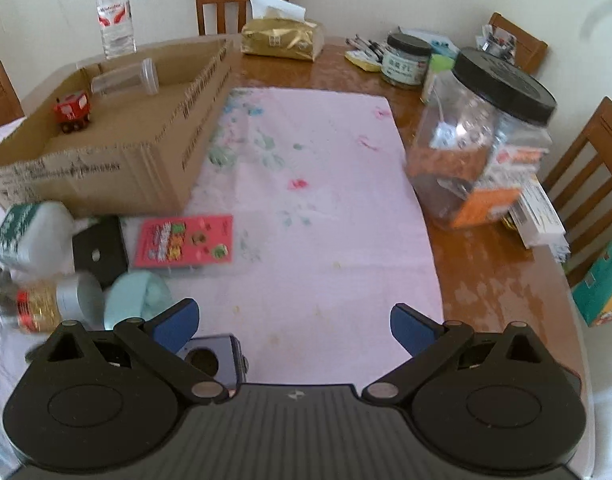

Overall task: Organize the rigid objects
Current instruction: 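Move the right gripper to the navy toy robot while the left gripper approaches the grey elephant, then close the right gripper on the navy robot while the left gripper grasps the grey elephant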

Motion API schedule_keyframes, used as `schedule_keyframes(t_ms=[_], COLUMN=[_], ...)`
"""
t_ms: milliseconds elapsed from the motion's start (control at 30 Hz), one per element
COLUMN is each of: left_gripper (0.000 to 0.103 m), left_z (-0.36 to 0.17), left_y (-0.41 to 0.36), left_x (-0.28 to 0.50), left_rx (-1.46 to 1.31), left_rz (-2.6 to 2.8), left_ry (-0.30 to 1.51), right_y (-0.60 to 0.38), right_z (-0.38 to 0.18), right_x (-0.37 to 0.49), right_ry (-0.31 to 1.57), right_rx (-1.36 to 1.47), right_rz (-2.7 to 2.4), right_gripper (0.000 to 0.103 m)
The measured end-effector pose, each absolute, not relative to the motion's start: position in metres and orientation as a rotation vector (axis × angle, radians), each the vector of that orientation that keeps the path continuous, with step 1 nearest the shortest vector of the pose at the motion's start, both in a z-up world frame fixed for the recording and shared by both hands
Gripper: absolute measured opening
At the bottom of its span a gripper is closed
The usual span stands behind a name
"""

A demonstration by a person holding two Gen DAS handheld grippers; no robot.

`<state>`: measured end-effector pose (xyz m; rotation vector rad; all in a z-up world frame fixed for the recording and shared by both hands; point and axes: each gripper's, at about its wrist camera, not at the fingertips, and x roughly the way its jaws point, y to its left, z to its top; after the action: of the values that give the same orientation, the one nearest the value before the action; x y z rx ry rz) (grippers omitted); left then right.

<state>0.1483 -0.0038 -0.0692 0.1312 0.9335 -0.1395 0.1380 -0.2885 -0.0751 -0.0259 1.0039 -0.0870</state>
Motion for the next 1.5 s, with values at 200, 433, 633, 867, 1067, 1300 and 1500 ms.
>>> schedule_keyframes(t_ms=[200, 433, 633, 867, 1067, 1300, 1500], left_gripper=[0.098, 0.099, 0.100, 0.100, 0.100, 0.103, 0.103], left_z=[-0.070, -0.072, -0.072, -0.077, -0.092, -0.099, -0.112], left_y=[-0.001, -0.011, 0.002, 0.015, 0.003, 0.018, 0.015], left_x=[0.150, 0.150, 0.149, 0.145, 0.151, 0.150, 0.157], left_rx=[0.115, 0.104, 0.079, 0.084, 0.145, 0.187, 0.170], left_rz=[-0.161, -0.213, -0.192, -0.246, -0.197, -0.263, -0.312], left_ry=[0.938, 0.938, 0.934, 0.975, 0.964, 0.975, 0.986], right_y=[-0.297, -0.289, -0.273, -0.267, -0.259, -0.259, -0.259], right_z=[-0.083, -0.089, -0.099, -0.105, -0.112, -0.117, -0.118], right_x=[0.110, 0.092, 0.092, 0.093, 0.094, 0.088, 0.083], right_ry=[1.050, 1.053, 1.073, 1.076, 1.072, 1.026, 0.996], right_rx=[0.003, 0.135, 0.082, 0.038, -0.027, -0.080, -0.078], right_rz=[-0.089, 0.014, 0.037, 0.060, 0.052, 0.070, 0.070], right_gripper=[0.103, 0.103, 0.103, 0.103, 0.103, 0.103, 0.103])
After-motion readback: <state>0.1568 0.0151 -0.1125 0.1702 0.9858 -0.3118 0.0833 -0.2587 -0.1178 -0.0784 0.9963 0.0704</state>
